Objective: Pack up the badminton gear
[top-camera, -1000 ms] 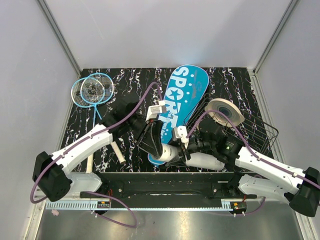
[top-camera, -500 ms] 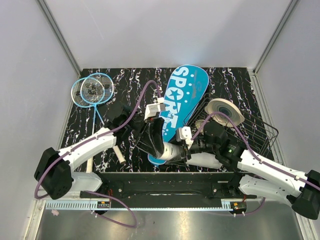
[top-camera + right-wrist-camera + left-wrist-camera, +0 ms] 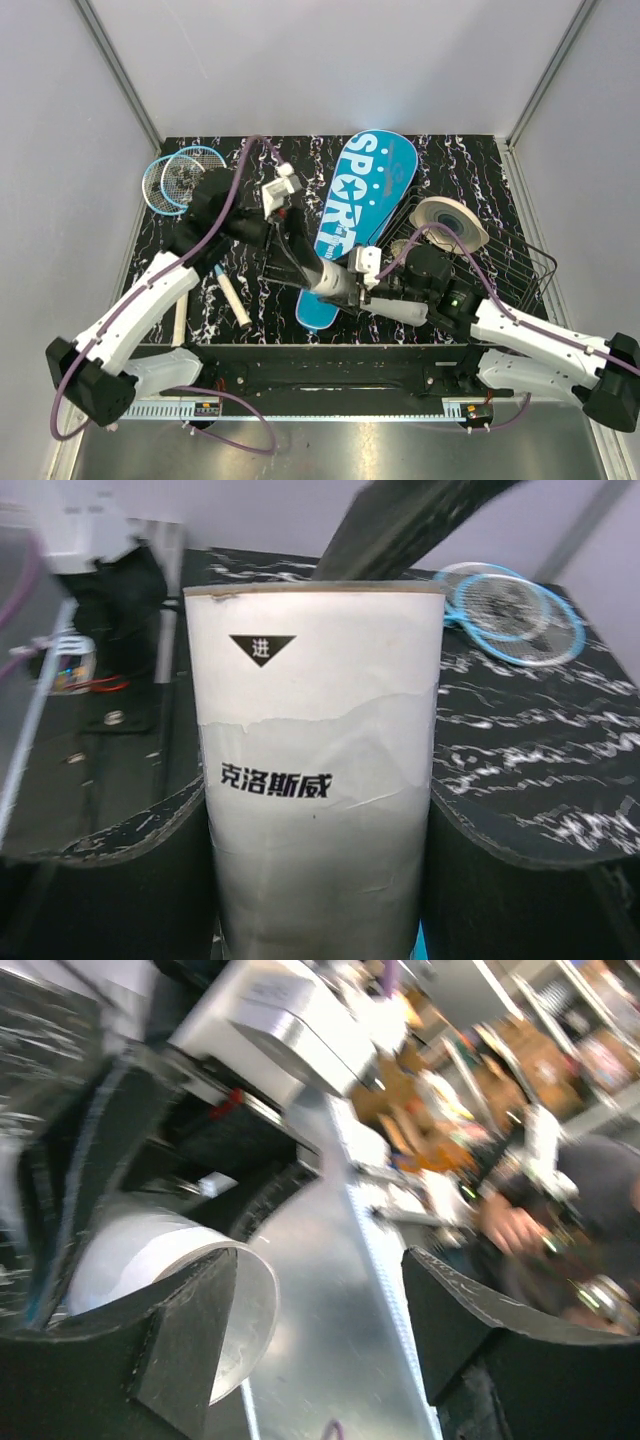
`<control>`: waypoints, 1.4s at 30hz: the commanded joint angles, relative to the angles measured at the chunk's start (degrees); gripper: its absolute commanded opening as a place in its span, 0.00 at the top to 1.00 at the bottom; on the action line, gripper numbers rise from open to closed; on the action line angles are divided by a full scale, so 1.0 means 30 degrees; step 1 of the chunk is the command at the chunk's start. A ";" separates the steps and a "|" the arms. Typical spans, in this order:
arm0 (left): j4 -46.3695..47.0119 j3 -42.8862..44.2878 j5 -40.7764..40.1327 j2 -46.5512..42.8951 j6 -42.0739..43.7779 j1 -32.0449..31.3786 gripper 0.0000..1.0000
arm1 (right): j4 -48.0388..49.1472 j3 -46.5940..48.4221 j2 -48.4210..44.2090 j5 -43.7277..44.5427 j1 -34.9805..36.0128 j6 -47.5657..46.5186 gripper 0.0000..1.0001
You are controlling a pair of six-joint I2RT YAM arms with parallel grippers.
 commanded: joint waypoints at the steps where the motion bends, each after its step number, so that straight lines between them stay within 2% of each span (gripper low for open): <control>1: -0.1996 0.0342 -1.0025 -0.1053 0.4485 0.2498 0.25 | 0.4412 0.0408 0.1642 0.2814 0.1283 -0.0627 0.87; 2: -0.2081 0.0371 -1.0581 -0.1580 0.4396 0.2856 0.23 | 0.4440 0.0467 0.2196 0.3863 0.1283 -0.0598 0.86; 5: -0.4099 0.1160 -1.5289 -0.3164 0.4486 0.3966 0.20 | 0.4587 0.0963 0.3454 0.5710 0.1253 -0.0307 0.85; 6: -0.4597 0.1452 -1.8058 -0.3457 0.4251 0.4292 0.18 | 0.4384 0.1256 0.3809 0.6184 0.1282 -0.0131 0.85; 8: -0.6325 0.1601 -2.1614 -0.4249 0.3434 0.4821 0.01 | 0.4411 0.2106 0.4715 0.7381 0.1254 0.0425 0.84; 9: -0.6765 0.1457 -2.4154 -0.4512 0.3167 0.4909 0.01 | 0.4498 0.2340 0.5011 0.7853 0.1253 0.0746 0.84; 15: -0.5423 -0.1060 -2.6693 -0.7061 0.1439 0.5437 0.01 | 0.3798 0.4537 0.6946 0.9906 0.1108 0.2328 0.82; 17: -0.4896 -0.1618 -2.7282 -0.7792 0.0941 0.5437 0.01 | 0.3738 0.5066 0.7122 1.0463 0.0845 0.3761 0.80; 19: -0.4254 -0.2555 -2.7227 -0.8117 0.0880 0.5466 0.01 | 0.3359 0.5765 0.7210 1.0844 0.0085 0.6239 0.80; 21: -0.3463 -0.3897 -2.6002 -0.8497 0.0763 0.5466 0.01 | 0.2310 0.6412 0.7357 1.0702 -0.0589 0.7803 0.80; 24: -0.0655 -0.6215 -2.2403 -0.8413 0.0208 0.5467 0.01 | 0.0465 0.7701 0.7475 1.0320 -0.1703 0.9945 0.80; 25: 0.1007 -0.6772 -2.1378 -0.8208 -0.0055 0.5438 0.01 | -0.0037 0.8313 0.7475 0.9913 -0.2199 1.0732 0.80; 26: 0.2299 -0.7995 -1.9018 -0.7974 -0.0986 0.5437 0.02 | -0.0651 0.8725 0.7446 0.9590 -0.2552 1.1030 0.80; 27: 0.5155 -0.8675 -1.8009 -0.7653 -0.1575 0.5379 0.02 | -0.1962 0.9164 0.7445 0.9471 -0.2816 1.1323 0.81; 28: 0.6459 -0.9320 -1.7361 -0.7128 -0.2103 0.4741 0.02 | -0.2584 0.9981 0.7503 0.9180 -0.3428 1.1819 0.81; 30: 0.8455 -1.0408 -1.7352 -0.6627 -0.2286 0.3453 0.01 | -0.3959 1.0718 0.7562 0.8126 -0.4017 1.2348 0.80; 31: 0.8552 -1.0439 -1.7702 -0.6073 -0.1936 0.1850 0.01 | -0.4722 1.1389 0.7650 0.7339 -0.4310 1.2873 0.80; 34: 1.0158 -1.0322 -1.8554 -0.4581 -0.1376 -0.0558 0.01 | -0.5987 1.2475 0.8001 0.6252 -0.4957 1.3812 0.79; 37: 1.2647 -1.0205 -1.8410 -0.3319 -0.2194 -0.1561 0.01 | -0.6165 1.2831 0.8177 0.5868 -0.5162 1.4429 0.77; 40: 1.6219 -1.0205 -1.6947 -0.1648 -0.3774 -0.1711 0.01 | -0.6135 1.2948 0.8382 0.5575 -0.5163 1.4723 0.76; 42: 1.6668 -0.9856 -1.6710 -0.0621 -0.4452 -0.1711 0.01 | -0.5787 1.2803 0.8354 0.5195 -0.5163 1.4811 0.76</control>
